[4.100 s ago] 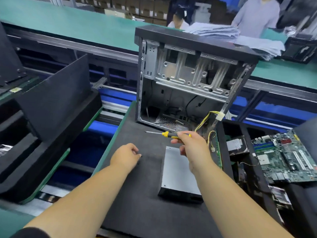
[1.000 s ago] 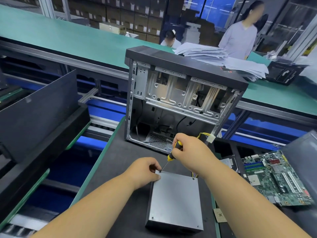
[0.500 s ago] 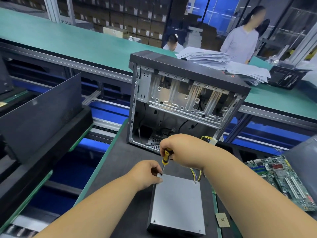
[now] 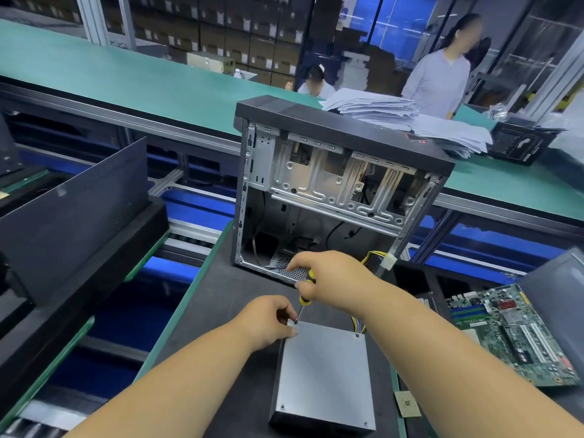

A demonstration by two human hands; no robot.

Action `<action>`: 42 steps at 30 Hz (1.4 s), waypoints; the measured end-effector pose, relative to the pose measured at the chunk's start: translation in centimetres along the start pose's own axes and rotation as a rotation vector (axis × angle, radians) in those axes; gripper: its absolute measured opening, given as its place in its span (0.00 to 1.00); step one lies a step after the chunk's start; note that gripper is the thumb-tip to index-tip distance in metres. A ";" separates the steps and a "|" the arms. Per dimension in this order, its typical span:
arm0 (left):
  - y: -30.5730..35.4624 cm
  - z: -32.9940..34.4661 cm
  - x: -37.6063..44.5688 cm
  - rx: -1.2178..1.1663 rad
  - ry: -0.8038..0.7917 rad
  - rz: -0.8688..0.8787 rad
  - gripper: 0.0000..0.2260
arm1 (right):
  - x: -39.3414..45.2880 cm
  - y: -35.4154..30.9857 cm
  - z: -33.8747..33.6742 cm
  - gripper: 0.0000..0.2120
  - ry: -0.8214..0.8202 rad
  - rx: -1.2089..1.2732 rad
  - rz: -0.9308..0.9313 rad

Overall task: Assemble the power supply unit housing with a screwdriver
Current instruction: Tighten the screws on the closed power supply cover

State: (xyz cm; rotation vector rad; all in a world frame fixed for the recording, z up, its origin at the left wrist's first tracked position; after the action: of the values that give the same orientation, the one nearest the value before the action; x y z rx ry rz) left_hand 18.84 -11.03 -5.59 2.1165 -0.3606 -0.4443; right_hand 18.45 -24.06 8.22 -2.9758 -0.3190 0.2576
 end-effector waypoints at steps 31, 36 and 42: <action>0.9 0.1 -0.1 0.055 -0.001 -0.041 0.10 | -1.4 0.4 0.0 0.17 0.154 0.036 -0.070; 1.0 0.0 -0.1 0.064 -0.010 -0.051 0.10 | -1.3 0.5 0.4 0.13 0.268 -0.182 0.021; 1.2 0.0 0.0 0.079 -0.019 -0.048 0.10 | -1.3 0.2 0.3 0.11 0.217 0.004 -0.046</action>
State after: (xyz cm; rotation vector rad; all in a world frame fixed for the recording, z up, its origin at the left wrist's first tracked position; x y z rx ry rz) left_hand 18.71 -11.63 -4.61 2.2030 -0.3437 -0.4853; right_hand 17.16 -24.49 8.10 -2.9511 -0.3592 -0.0695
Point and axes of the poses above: each hand's wrist, its own x-axis towards the middle knuckle, its own z-axis out of the palm, y = z × x, the point moved 3 cm from there along x, towards the middle knuckle, and after that the axes turned 4 degrees about z, right-handed, at the moved point
